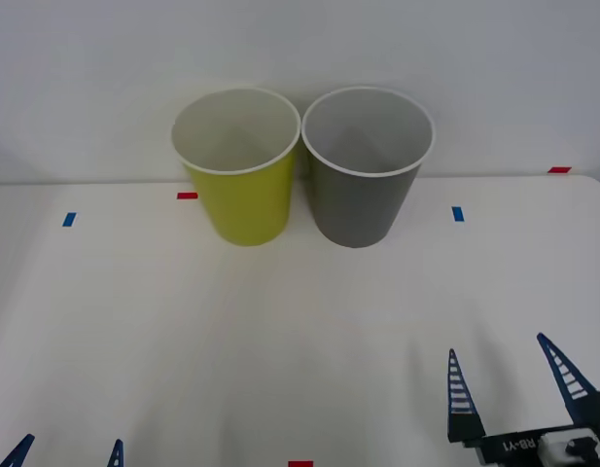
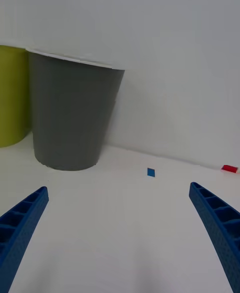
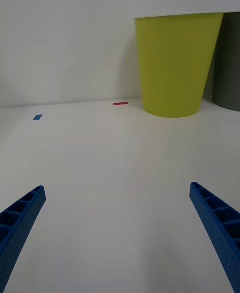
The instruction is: Put cans in the gray bin and PET bottles in the light green bin.
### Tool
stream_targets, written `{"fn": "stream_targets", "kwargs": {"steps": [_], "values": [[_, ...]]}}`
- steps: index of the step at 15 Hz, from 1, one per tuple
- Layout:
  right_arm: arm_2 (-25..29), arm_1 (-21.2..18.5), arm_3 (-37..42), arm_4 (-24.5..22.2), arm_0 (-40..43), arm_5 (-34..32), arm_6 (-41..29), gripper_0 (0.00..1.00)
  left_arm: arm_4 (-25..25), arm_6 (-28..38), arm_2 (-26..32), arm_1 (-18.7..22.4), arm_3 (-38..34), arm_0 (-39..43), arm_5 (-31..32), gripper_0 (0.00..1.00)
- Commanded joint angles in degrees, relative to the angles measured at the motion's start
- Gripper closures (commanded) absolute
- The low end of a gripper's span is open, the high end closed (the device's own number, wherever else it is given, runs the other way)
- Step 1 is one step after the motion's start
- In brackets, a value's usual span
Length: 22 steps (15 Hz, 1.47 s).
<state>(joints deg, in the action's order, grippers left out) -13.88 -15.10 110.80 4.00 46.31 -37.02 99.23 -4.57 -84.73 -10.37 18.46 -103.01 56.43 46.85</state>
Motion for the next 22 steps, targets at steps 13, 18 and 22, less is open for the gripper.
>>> {"fn": "stream_targets", "kwargs": {"steps": [13, 18, 22], "values": [[-3.2, -2.3, -6.8, 5.8, 11.7, -13.5, 4.6, 0.03, 0.0, 0.0, 0.0, 0.0, 0.0, 0.0, 0.0, 0.0], [-3.2, -2.3, -6.8, 5.9, 11.8, -13.5, 4.1, 0.03, 0.0, 0.0, 0.0, 0.0, 0.0, 0.0, 0.0, 0.0], [-3.2, -2.3, -6.8, 5.9, 11.8, -13.5, 4.1, 0.02, 0.0, 0.0, 0.0, 0.0, 0.0, 0.0, 0.0, 0.0]]}}
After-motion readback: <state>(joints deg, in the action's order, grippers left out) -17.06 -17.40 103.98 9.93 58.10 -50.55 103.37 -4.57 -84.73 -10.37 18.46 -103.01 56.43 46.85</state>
